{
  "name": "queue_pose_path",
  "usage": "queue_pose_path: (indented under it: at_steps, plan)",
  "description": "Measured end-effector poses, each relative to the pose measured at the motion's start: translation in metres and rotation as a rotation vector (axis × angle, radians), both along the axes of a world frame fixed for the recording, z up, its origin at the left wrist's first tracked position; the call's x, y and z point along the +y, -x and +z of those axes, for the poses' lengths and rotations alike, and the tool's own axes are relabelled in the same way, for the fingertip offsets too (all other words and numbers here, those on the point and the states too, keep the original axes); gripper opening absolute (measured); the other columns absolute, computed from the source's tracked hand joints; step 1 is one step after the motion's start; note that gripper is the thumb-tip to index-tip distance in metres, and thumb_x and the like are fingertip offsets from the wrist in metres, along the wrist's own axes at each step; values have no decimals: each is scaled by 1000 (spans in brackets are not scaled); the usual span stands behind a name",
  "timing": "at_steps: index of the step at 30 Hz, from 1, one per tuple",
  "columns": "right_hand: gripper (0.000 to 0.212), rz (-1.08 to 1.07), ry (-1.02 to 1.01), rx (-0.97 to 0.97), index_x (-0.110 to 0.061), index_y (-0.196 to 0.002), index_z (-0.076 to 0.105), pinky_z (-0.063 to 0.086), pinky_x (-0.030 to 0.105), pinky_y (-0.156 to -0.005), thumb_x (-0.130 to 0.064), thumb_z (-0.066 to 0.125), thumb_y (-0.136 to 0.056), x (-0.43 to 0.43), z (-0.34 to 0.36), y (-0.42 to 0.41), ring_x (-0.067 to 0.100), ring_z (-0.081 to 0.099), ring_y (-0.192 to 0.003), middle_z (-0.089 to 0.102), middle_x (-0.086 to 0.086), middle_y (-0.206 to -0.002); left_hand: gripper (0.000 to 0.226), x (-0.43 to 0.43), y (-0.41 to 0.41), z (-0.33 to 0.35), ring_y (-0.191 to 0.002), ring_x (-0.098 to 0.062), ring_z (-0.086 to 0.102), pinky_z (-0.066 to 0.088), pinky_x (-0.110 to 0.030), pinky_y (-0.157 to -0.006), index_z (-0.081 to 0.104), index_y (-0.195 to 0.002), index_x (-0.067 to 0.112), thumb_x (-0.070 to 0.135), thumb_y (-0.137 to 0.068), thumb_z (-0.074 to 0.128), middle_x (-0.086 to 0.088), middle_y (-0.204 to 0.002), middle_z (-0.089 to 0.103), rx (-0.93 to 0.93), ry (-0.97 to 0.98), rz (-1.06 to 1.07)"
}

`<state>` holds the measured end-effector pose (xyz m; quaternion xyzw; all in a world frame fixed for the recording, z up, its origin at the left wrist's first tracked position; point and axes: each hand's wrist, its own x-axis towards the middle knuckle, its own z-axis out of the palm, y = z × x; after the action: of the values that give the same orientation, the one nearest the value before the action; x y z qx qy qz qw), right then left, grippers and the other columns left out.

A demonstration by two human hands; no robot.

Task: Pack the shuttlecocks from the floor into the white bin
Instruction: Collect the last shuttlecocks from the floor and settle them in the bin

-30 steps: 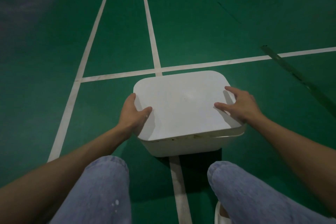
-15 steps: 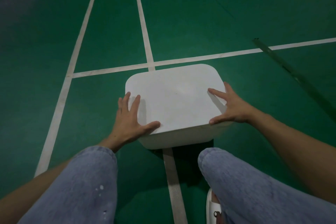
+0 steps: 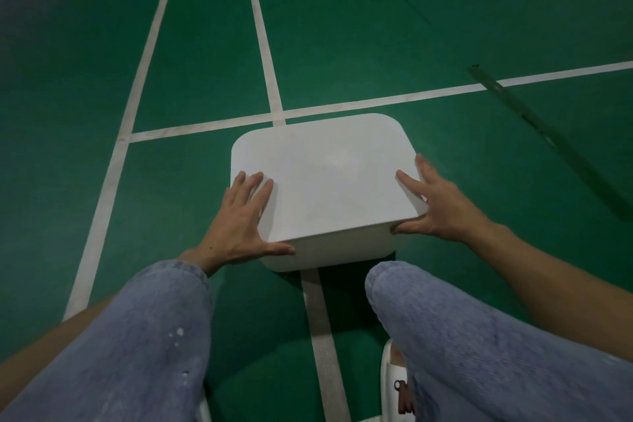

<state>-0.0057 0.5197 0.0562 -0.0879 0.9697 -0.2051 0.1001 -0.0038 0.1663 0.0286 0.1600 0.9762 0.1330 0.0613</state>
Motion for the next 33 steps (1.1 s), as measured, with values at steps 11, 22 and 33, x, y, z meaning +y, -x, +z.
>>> queue_pose_path:
  at_steps: [11, 22, 33]
  plan:
    - [95, -21, 11, 147, -11, -151, 25, 7, 39, -116, -36, 75, -74, -2, -22, -13, 22, -11, -148, -2, 12, -161, 130, 0, 0, -2, -145, -22, -14, 1, -47, -118, 6, -152, 17, 87, -49, 41, -3, -160, -2, 30, 33, -16]
    - [101, -99, 267, 144, -25, -147, 37, 10, 28, -114, -63, 68, -59, 2, -25, -16, 11, 8, -147, 5, -6, -162, 120, -1, 1, -2, -146, -16, 3, 12, -43, -117, 22, -150, 16, 93, -59, 36, 4, -159, 6, 19, -303, 89]
    - [96, -169, 423, 80, -27, -145, 40, 13, 28, -114, -55, 73, -60, -2, -23, -16, 0, 10, -142, 9, -14, -160, 117, 2, 3, -10, -147, -19, 2, 9, -41, -119, 27, -149, 13, 91, -62, 30, -3, -158, 16, 119, -166, 160]
